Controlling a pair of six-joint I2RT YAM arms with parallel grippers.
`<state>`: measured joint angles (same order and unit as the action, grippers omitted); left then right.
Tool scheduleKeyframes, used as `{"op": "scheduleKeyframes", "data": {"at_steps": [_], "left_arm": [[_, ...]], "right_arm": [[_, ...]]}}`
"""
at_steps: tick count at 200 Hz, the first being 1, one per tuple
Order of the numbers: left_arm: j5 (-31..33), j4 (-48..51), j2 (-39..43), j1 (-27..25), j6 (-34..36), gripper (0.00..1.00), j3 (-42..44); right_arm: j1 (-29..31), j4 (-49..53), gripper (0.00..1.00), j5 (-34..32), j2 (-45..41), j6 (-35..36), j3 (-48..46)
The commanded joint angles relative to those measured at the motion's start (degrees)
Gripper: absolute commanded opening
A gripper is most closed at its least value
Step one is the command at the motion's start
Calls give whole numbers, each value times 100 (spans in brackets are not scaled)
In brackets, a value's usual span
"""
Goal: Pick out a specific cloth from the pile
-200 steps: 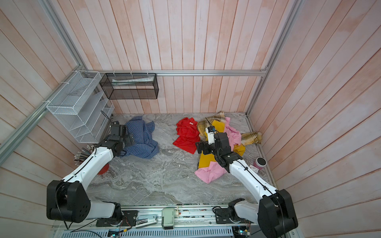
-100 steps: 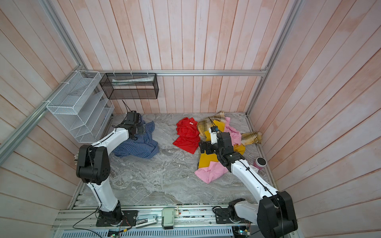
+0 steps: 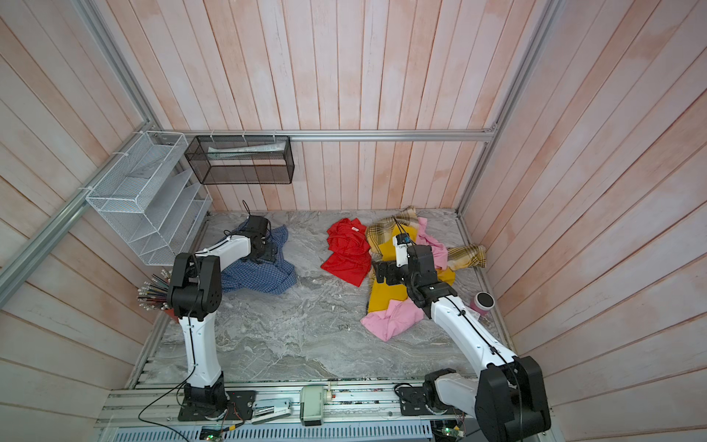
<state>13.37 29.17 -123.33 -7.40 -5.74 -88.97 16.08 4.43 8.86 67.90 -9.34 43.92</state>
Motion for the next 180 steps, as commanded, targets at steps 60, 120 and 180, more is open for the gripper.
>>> {"op": "scheduleKeyframes", "data": {"at_steps": [60,120,180], "left_arm": [[-1256,-609,1080,306,-328,0,933],[-1600,-1855,2652,413,-721,0,832],[-1545,-3314,3462,581,-842,0,760]], "right_arm": [[-171,33,98,31,-128,59,-103],[-175,-37,98,107,-306,-17,-178],[-174,-95,98,188,-342,-92,-191]]}}
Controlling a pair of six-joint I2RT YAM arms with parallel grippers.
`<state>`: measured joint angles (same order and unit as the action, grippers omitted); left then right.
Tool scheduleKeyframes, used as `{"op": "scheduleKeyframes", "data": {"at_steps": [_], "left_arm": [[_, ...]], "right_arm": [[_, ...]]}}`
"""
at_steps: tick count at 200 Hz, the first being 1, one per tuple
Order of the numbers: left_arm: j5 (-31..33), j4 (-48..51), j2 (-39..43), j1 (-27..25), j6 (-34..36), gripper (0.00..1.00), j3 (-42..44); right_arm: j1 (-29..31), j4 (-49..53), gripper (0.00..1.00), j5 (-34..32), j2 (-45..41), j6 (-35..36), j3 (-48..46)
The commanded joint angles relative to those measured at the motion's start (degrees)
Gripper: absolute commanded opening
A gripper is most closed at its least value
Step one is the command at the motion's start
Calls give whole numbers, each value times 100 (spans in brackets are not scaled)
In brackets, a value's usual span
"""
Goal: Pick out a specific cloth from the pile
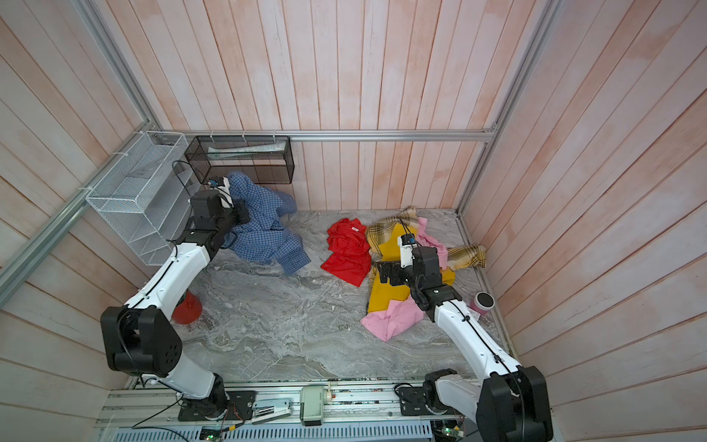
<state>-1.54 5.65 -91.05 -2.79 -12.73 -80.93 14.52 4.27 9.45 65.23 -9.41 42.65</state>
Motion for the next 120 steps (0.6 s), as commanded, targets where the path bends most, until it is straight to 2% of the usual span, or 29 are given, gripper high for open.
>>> {"op": "scheduleKeyframes", "data": {"at_steps": [1,32,84,101,120], "left_arm": [[-60,-1019,248,125,-151,0,-19],[-460,-2395,742,368,-958,0,1075],[-1340,-3645,1006,471,-1784,0,2676],[-1492,-3453,1025,265,-1511,0,2836],[-1021,-2604,1101,-57,-833,0,2879]], "right_arm": [[-19,-82,98,132,-74,-86,-64],[-18,-84,98,140,-115,-121,-85],[-20,-108,98,194,-90,-175,-91],[-19,-107,98,221,-69,-184,-99],[-20,-94,98,241,-67,-202,-104]]}}
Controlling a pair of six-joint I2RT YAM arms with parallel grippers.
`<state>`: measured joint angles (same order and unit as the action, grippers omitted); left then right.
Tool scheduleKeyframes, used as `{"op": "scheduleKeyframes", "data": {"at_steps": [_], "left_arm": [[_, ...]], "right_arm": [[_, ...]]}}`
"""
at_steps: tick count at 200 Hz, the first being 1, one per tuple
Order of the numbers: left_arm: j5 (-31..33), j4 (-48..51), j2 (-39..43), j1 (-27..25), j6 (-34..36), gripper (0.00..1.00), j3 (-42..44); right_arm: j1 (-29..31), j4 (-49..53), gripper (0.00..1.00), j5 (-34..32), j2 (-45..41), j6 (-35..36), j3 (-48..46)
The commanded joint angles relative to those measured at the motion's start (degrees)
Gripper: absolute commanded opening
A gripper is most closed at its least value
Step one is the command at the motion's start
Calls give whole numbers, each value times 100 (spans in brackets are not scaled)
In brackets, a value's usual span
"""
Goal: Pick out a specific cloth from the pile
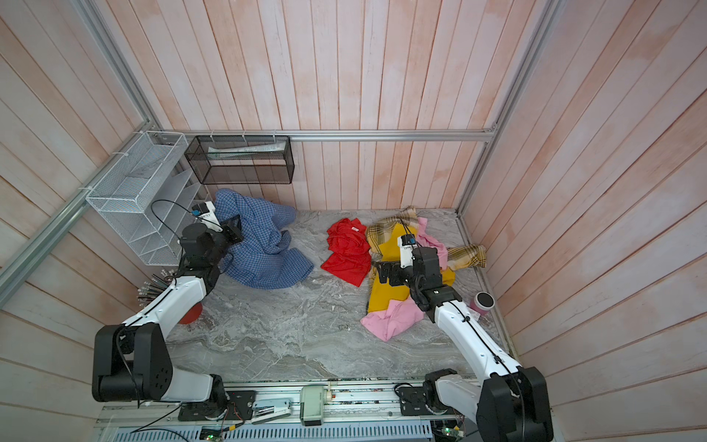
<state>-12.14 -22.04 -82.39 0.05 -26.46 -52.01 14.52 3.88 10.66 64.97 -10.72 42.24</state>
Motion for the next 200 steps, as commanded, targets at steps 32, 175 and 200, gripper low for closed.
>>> {"op": "scheduleKeyframes", "data": {"at_steps": [32,175,200], "left_arm": [[606,929,114,-646,1150,0,178],[1279,3132,-3077,-2082,1546,86,-1644],[1958,4043,-3644,-2076,1181,78,-2034]], "right_arm": [[-18,-93,98,126,-12,-76,-102],[-24,134,98,-46,112,96,-2],[-29,139,98,-37,163,103,47]]}}
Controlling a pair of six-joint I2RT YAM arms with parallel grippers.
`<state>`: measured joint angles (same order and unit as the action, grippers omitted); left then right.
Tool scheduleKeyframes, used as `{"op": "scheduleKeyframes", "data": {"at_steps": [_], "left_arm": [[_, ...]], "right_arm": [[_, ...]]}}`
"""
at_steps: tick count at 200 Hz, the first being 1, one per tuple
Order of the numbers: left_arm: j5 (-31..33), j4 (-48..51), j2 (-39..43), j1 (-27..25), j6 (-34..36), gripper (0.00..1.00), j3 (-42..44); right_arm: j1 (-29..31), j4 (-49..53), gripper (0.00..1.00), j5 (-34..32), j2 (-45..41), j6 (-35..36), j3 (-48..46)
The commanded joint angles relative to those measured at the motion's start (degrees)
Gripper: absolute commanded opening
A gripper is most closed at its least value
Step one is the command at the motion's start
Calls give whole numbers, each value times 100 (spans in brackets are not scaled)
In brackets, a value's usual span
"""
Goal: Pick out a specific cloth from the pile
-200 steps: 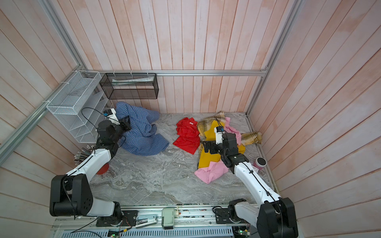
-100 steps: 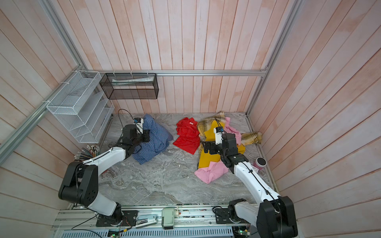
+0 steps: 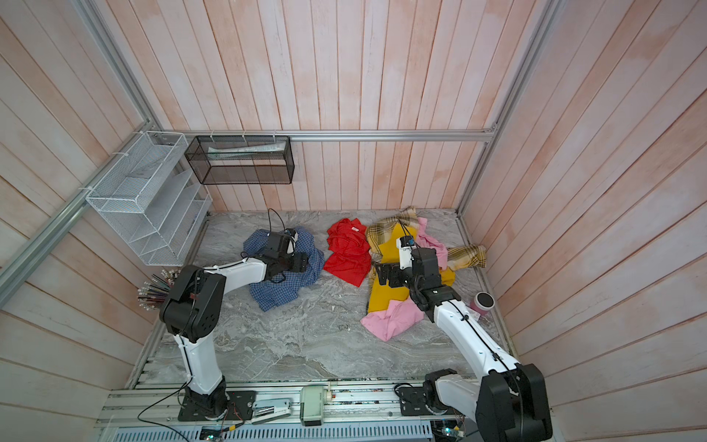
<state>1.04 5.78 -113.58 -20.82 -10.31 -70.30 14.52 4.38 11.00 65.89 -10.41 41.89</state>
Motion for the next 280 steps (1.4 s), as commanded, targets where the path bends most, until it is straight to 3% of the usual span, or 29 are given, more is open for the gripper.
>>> {"op": "scheduleKeyframes", "data": {"at_steps": [1,21,42,55,66,83,118,155,173,198,229,246,280], "left_arm": [[659,1282,-538,23,-449,78,-213],[387,1380,-567,187,-673,63,-229],[-226,1293,-487,615,-1134,33,-198],[-500,1131,-401,784,-1334,21,-82],[-437,967,-276,816,-1470,19,41],[308,999,37,853,-1528,19,211],[659,980,684,1319,-1451,18,663],[278,939,517,1519,-1406,18,675],[45,736,413,1519,-1444,29,656],[-233,645,485,1479,-1292,54,601],[-87,733,747,1405,-1147,78,571],[64,782,905,1405,-1128,99,570],[10,894,1351,1401,-1035,100,543]], "right_arm": [[-29,89,98,-77,72,74,87],[-37,113,98,-102,74,118,100],[-64,151,98,-172,48,160,102],[-98,134,98,-239,21,163,62],[-131,101,98,-271,-11,163,24],[-169,39,98,-298,-30,179,-31],[-222,-170,98,-362,69,149,-111],[-222,-441,98,-328,180,92,-137],[-222,-633,98,-343,171,167,-202],[-222,-994,98,-516,44,299,-391],[-272,-1593,98,-768,-36,404,-696],[-309,-1746,98,-852,25,445,-751],[-417,-1949,98,-933,-75,479,-839]]}}
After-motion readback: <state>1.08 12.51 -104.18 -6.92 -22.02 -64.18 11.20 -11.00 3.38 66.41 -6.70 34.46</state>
